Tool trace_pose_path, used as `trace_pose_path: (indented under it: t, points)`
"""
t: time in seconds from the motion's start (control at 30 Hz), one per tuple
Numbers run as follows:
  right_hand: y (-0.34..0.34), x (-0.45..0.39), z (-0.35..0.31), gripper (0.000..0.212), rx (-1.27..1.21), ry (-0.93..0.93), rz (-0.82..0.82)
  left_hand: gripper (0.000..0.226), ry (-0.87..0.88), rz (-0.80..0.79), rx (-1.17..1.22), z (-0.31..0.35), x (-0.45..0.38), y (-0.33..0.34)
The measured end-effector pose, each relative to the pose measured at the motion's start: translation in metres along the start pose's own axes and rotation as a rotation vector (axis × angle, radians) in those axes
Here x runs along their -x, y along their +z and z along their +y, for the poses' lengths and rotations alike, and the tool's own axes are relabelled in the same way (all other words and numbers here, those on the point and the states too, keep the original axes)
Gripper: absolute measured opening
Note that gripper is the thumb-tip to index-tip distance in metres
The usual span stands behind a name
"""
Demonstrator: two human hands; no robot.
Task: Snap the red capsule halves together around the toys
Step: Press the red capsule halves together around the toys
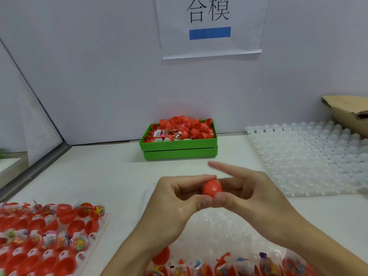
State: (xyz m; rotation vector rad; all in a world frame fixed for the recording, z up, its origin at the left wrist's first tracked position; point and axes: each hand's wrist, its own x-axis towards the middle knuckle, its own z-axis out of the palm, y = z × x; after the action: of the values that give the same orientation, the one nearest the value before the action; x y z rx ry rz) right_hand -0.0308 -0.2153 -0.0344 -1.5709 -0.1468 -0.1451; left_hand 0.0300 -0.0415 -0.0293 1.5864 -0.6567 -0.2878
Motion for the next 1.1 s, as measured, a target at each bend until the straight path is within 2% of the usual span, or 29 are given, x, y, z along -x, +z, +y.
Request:
trace_pose_path:
  t: [0.07,0.13,0.2,0.27,0.37,0.5,0.6,0.77,0.93,1.1]
  points:
    - [-0.004,0.0,-0.003,0.06,-0.028,-0.023,-0.041,0.029,-0.046,-0.023,0.167,-0.003,-0.001,0.0]
    - [-0.003,0.0,-0.005,0.048,-0.045,-0.052,-0.039,0.039,-0.106,-0.032,0.313,-0.005,-0.002,0.0]
    - [-0.001,-0.001,-0.002,0.038,-0.011,-0.07,0.022,0.044,-0.131,-0.042,0.329,-0.006,-0.003,0.001]
    - [0.001,0.0,-0.001,0.032,0.055,-0.082,0.077,0.042,-0.126,-0.051,0.282,-0.007,-0.004,0.002]
    - [0.0,0.0,0.001,0.026,0.109,-0.082,0.136,0.028,-0.063,0.023,0.138,-0.007,-0.005,0.003]
    - [-0.001,0.0,0.0,0.032,0.127,-0.086,0.157,0.029,0.023,0.052,-0.001,-0.005,-0.002,0.002]
    - [0.001,0.0,-0.001,0.023,0.192,-0.096,0.148,0.023,0.032,0.073,-0.143,-0.004,-0.002,0.0]
    - [0.001,0.001,-0.001,0.057,0.348,-0.116,0.181,0.025,-0.012,0.134,-0.227,-0.005,-0.001,0.005]
    - [0.003,0.002,0.003,0.06,0.445,-0.149,0.2,0.027,-0.004,0.149,-0.328,-0.007,0.0,0.008]
    - [0.003,0.001,0.009,0.065,0.413,-0.187,0.23,0.026,0.017,0.161,-0.354,-0.009,0.0,0.01]
